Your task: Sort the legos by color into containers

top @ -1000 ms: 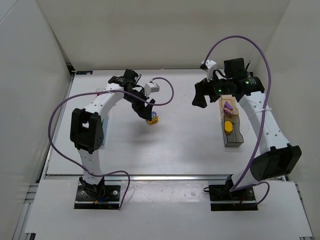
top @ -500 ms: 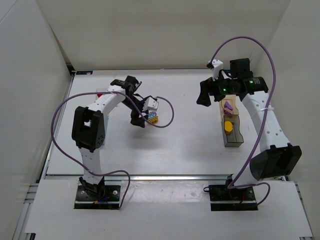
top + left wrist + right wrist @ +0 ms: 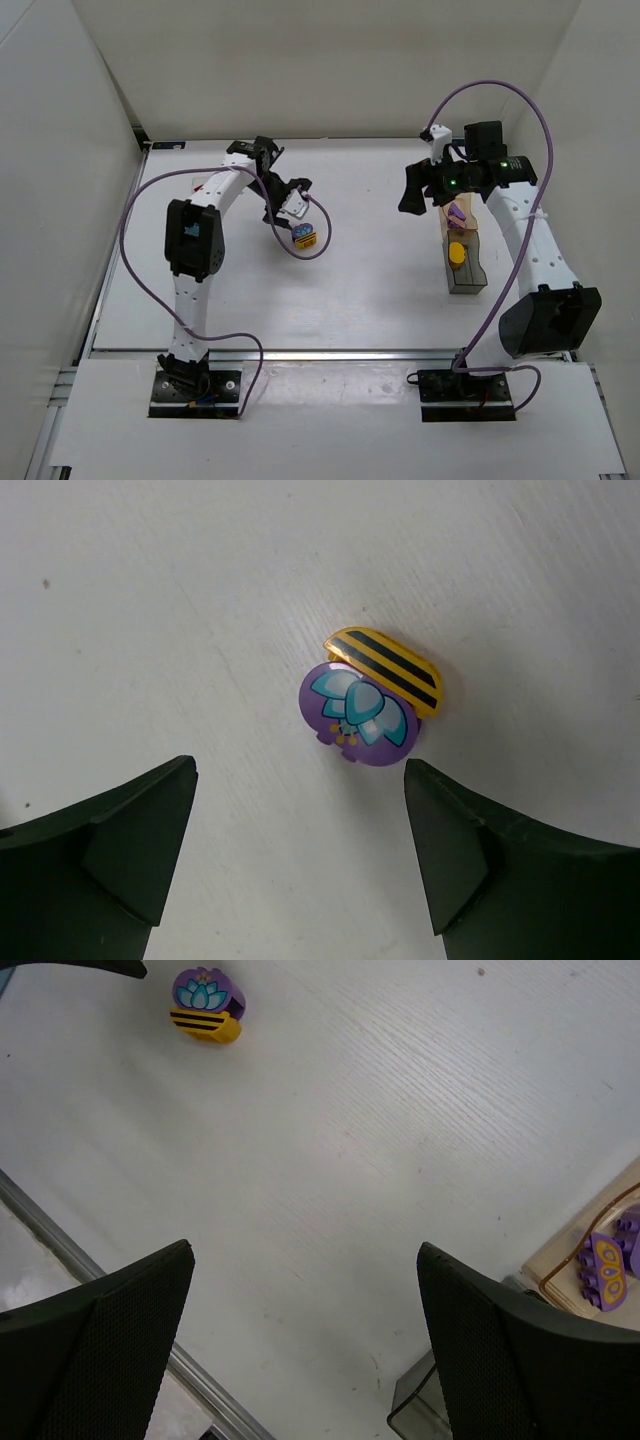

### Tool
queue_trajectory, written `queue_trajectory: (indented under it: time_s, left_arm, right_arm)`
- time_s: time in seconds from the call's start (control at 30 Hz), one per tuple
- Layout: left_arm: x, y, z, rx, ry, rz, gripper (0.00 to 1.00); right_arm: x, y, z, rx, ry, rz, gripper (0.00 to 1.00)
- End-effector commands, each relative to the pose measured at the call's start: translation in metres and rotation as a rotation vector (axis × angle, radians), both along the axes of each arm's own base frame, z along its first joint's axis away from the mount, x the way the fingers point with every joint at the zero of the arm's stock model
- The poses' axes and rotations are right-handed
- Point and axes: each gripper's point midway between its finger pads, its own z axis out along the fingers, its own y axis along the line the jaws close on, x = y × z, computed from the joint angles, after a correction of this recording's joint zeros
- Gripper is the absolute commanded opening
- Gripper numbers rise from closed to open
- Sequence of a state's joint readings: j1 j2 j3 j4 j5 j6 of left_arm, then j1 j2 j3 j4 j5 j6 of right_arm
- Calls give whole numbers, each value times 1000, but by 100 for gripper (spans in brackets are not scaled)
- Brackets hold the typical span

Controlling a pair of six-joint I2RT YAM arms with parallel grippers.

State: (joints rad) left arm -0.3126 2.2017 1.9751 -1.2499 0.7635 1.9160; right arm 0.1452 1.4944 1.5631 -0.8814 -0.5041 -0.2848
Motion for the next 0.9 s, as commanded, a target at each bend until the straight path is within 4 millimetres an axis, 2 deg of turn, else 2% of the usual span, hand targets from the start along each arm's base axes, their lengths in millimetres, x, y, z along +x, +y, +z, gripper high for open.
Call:
queue_trajectory:
  time_s: [0.0,0.27,0.57,0.77,0.87]
  left_arm:
    - [-28,-4,2,-12,-20,-234,94]
    - [-36,2,-19,35,31,-334,94]
    - [-35,7,-38,67,15,-420,94]
    - [-46,12,-46,71,26,-467,94]
    - [-53,11,-43,54,28,-477,95]
  right_arm:
    - [-1,-8,13,21,-33,-31,94]
    - [-1,-27,14,35,-25,-102,94]
    - [4,-32,14,34,-26,-122,95]
    - [8,-35,12,27,-29,-131,95]
    - [9,-37,11,27,-27,-138,96]
